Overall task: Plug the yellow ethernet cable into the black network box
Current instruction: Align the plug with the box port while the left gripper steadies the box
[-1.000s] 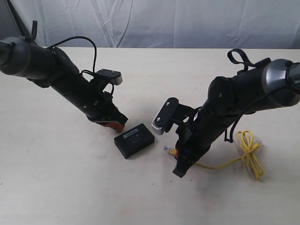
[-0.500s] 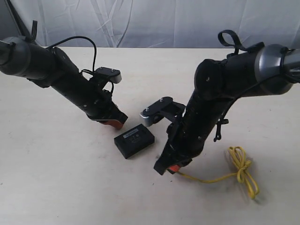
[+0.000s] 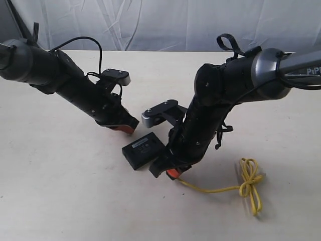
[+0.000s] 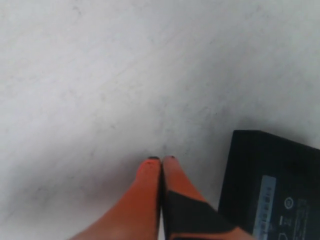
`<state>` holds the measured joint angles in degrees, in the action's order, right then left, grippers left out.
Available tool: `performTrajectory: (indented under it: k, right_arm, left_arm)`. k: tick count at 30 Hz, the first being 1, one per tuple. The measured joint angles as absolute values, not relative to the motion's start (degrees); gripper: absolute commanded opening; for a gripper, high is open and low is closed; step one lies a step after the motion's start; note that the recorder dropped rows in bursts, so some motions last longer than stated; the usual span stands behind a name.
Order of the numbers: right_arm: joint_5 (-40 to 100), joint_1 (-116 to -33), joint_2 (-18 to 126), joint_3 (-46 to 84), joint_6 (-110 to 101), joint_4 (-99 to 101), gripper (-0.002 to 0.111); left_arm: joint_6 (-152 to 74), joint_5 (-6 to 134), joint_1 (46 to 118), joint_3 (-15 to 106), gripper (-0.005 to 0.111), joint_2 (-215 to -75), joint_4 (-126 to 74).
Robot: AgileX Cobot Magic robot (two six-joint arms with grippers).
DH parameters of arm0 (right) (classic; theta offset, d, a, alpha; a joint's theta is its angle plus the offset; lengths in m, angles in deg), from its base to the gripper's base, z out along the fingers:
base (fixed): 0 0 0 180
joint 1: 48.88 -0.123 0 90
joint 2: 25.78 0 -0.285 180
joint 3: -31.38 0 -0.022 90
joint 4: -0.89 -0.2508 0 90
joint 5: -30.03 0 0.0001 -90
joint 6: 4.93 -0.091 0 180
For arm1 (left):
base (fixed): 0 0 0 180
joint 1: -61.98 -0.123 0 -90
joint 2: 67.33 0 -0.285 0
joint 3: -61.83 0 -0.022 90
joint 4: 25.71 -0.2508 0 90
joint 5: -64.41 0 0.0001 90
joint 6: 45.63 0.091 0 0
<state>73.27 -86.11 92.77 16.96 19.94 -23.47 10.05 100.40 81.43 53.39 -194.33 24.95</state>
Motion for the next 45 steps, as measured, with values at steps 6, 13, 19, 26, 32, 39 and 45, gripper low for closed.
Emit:
performTrajectory:
  k: [6,13,19,26,32,39,45]
  right_arm:
    - [70.6,-86.1,93.8,17.2,19.5,-25.1,-0.001]
    - [70.1,-86.1,95.9,17.2,19.5,-25.7,-0.001]
    - [69.4,-86.1,96.0,17.3,19.6,-26.3,-0.001]
    - [67.9,-86.2,96.0,17.3,20.2,-26.6,-0.001]
    - [67.9,-86.2,96.0,17.3,21.7,-27.7,-0.001]
    - [68.9,-86.2,95.9,17.3,22.5,-28.0,-0.001]
    - [67.8,-86.5,95.4,17.3,22.5,-28.0,-0.001]
  left_arm:
    - [12.2,100.4,81.4,53.4,0.000,-194.3,26.5]
    - [13.3,100.6,81.4,53.4,0.000,-195.1,26.8]
    - [16.2,102.4,81.4,53.4,0.000,-195.5,27.8]
    - [19.6,104.7,81.4,53.4,0.000,-196.0,30.3]
    - [20.6,106.3,81.4,53.4,0.000,-196.1,30.4]
    - [20.7,106.7,81.4,53.4,0.000,-196.1,30.3]
    - [20.7,106.8,81.4,53.4,0.000,-196.2,30.2]
